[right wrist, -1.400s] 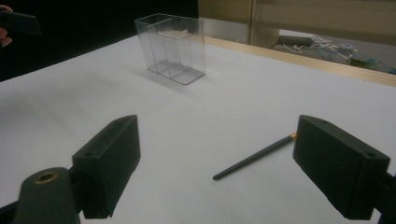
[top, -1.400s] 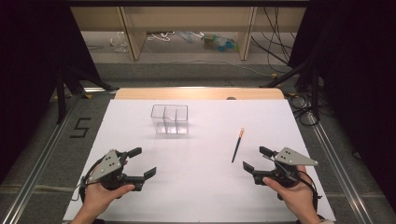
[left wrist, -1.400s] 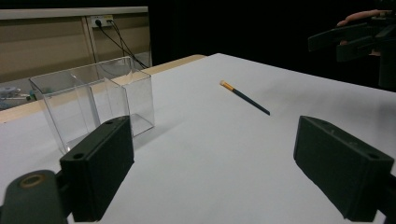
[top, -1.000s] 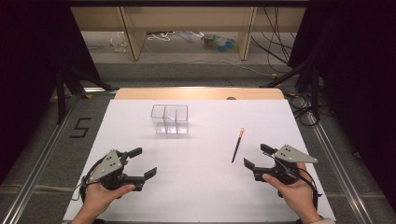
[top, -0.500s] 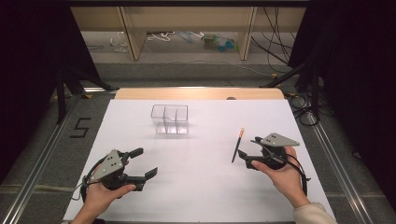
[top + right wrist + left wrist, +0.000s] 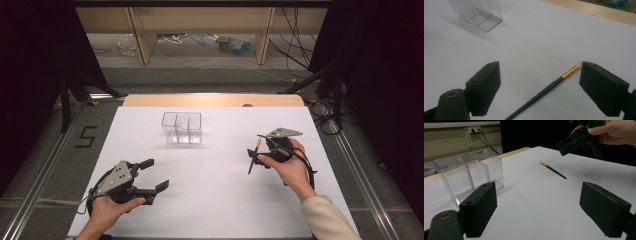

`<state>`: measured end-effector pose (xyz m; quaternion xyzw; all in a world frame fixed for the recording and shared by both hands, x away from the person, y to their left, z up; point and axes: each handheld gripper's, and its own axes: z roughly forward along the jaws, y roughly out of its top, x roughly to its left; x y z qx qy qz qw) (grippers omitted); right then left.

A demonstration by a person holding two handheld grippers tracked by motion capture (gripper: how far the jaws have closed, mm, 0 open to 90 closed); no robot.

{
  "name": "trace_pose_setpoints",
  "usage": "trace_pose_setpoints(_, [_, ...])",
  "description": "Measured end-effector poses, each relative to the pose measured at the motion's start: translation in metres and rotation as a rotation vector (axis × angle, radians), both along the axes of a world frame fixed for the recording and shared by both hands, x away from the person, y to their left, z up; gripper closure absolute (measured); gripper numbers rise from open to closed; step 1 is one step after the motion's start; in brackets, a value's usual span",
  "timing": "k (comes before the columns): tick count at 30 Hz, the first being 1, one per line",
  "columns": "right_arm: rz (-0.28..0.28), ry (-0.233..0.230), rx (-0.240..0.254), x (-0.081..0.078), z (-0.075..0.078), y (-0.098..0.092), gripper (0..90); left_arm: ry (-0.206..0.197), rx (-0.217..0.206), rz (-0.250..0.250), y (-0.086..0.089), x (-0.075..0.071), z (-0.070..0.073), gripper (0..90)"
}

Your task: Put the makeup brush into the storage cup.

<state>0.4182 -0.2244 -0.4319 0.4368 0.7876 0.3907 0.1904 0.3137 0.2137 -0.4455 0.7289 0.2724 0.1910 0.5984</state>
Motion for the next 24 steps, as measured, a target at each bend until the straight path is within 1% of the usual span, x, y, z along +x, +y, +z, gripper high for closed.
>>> trace_pose_setpoints(1, [0.003, 0.007, -0.009, 0.006, -0.001, 0.001, 18.2, 0.0, 0.0, 0.0, 0.0, 0.0, 0.0, 14.2])
trace_pose_setpoints(3, [-0.015, 0.04, -0.024, 0.009, -0.003, 0.002, 18.2, 0.005, -0.001, 0.005, 0.0, 0.0, 0.0, 14.3])
trace_pose_setpoints(4, [0.003, 0.036, -0.035, 0.013, -0.003, 0.002, 18.2, 0.002, -0.008, -0.002, -0.001, 0.0, -0.001, 14.3])
trace_pose_setpoints(5, [-0.03, 0.087, -0.027, 0.012, -0.002, 0.005, 18.2, 0.006, 0.001, 0.002, -0.001, 0.0, 0.0, 14.4])
trace_pose_setpoints(6, [-0.032, 0.098, -0.037, 0.014, -0.003, 0.006, 18.2, 0.006, -0.001, 0.004, -0.001, 0.0, 0.0, 14.4])
trace_pose_setpoints(7, [-0.021, 0.099, -0.049, 0.017, -0.004, 0.006, 18.2, 0.006, 0.001, 0.003, -0.001, 0.0, 0.0, 14.5])
trace_pose_setpoints(8, [-0.021, 0.099, -0.049, 0.017, -0.004, 0.006, 18.2, 0.007, 0.002, 0.004, -0.001, 0.0, 0.0, 14.5])
trace_pose_setpoints(9, [-0.021, 0.12, -0.06, 0.021, -0.005, 0.009, 18.1, 0.007, 0.0, 0.003, -0.001, 0.0, 0.0, 14.5])
trace_pose_setpoints(11, [-0.015, 0.127, -0.069, 0.022, -0.006, 0.009, 18.1, 0.007, 0.0, 0.003, -0.001, 0.0, 0.0, 14.6])
trace_pose_setpoints(12, [-0.009, 0.15, -0.086, 0.024, -0.005, 0.01, 18.1, 0.008, -0.001, 0.003, -0.001, 0.0, 0.0, 14.6])
trace_pose_setpoints(13, [-0.033, 0.162, -0.088, 0.024, -0.006, 0.012, 18.0, 0.009, -0.002, 0.002, -0.001, 0.0, 0.0, 14.6])
trace_pose_setpoints(14, [-0.036, 0.19, -0.097, 0.027, -0.007, 0.015, 17.8, 0.011, -0.002, 0.003, -0.001, 0.0, -0.001, 14.8])
trace_pose_setpoints(15, [-0.036, 0.19, -0.097, 0.027, -0.007, 0.015, 17.8, 0.009, 0.002, 0.001, -0.001, 0.0, -0.001, 14.8])
trace_pose_setpoints(16, [-0.048, 0.202, -0.1, 0.028, -0.007, 0.016, 17.7, 0.01, 0.002, 0.002, -0.001, 0.0, -0.001, 14.8])
trace_pose_setpoints(17, [-0.045, 0.217, -0.103, 0.03, -0.008, 0.017, 17.8, 0.015, -0.002, 0.003, -0.001, -0.001, -0.001, 14.8])
trace_pose_setpoints(18, [-0.061, 0.249, -0.118, 0.032, -0.008, 0.019, 17.8, 0.014, 0.002, 0.001, -0.001, -0.001, -0.001, 14.9])
trace_pose_setpoints(19, [-0.056, 0.262, -0.121, 0.033, -0.008, 0.019, 17.8, 0.014, 0.002, 0.001, -0.001, -0.001, -0.001, 14.9])
trace_pose_setpoints(20, [-0.056, 0.262, -0.121, 0.033, -0.008, 0.019, 17.8, 0.02, -0.003, 0.003, -0.002, -0.001, -0.001, 14.9])
trace_pose_setpoints(21, [-0.062, 0.293, -0.121, 0.036, -0.009, 0.022, 17.8, 0.02, -0.003, 0.002, -0.002, -0.001, -0.001, 14.9])
trace_pose_setpoints(22, [-0.062, 0.302, -0.137, 0.037, -0.009, 0.023, 17.8, 0.02, -0.004, 0.002, -0.002, -0.001, -0.001, 14.9])
trace_pose_setpoints(23, [-0.076, 0.333, -0.135, 0.037, -0.009, 0.025, 18.0, 0.02, -0.004, 0.001, -0.002, -0.001, -0.001, 14.9])
trace_pose_setpoints(24, [-0.072, 0.339, -0.155, 0.038, -0.009, 0.026, 18.2, 0.017, -0.001, -0.001, -0.002, -0.001, -0.001, 14.9])
